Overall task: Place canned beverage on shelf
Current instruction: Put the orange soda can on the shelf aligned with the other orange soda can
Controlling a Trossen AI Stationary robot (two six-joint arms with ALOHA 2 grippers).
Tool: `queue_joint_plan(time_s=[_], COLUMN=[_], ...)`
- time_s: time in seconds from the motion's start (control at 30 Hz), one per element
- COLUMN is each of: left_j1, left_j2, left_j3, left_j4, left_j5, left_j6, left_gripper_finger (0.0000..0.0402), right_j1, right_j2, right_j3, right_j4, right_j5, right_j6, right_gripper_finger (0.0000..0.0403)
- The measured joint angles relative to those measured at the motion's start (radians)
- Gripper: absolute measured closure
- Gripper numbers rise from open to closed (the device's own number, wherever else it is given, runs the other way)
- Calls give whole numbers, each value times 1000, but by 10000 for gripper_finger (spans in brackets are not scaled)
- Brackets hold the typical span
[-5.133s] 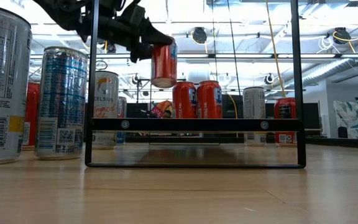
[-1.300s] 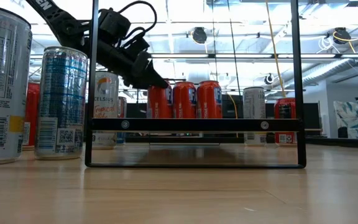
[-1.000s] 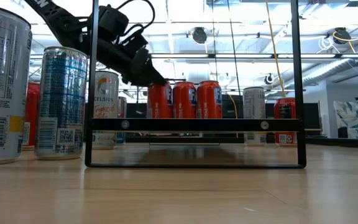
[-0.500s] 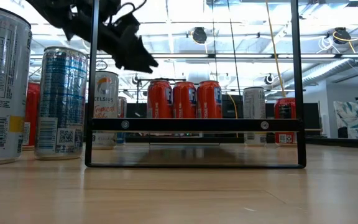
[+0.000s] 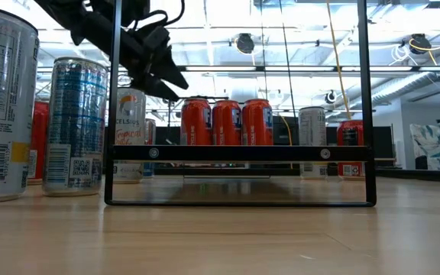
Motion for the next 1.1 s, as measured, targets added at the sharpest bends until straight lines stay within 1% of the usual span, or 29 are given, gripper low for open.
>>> queue_joint_plan(time_s=[0.17,0.33,0.5,0.73,0.9,1.1], left_j1=[1,1,1,1,1,1], left_j2=[43,90,114,121,121,121], left_j3=[0,0,2,0,0,0], left_j4=[-8,-7,5,19,17,19], left_j5=[35,24,9,-54,-67,-110], left_j6=[0,2,31,48,48,54], left_gripper_finger=[168,223,259,281,284,284], right_j1=[0,0,0,0,0,0], right_j2=[0,2,9,13,13,13], right_j3=[0,0,0,0,0,0], right_j4=[0,0,0,0,0,0], right_j5=[0,1,0,1,1,1], right_j6=[2,3,3,3,4,2], right_gripper_finger=[41,41,41,41,41,41])
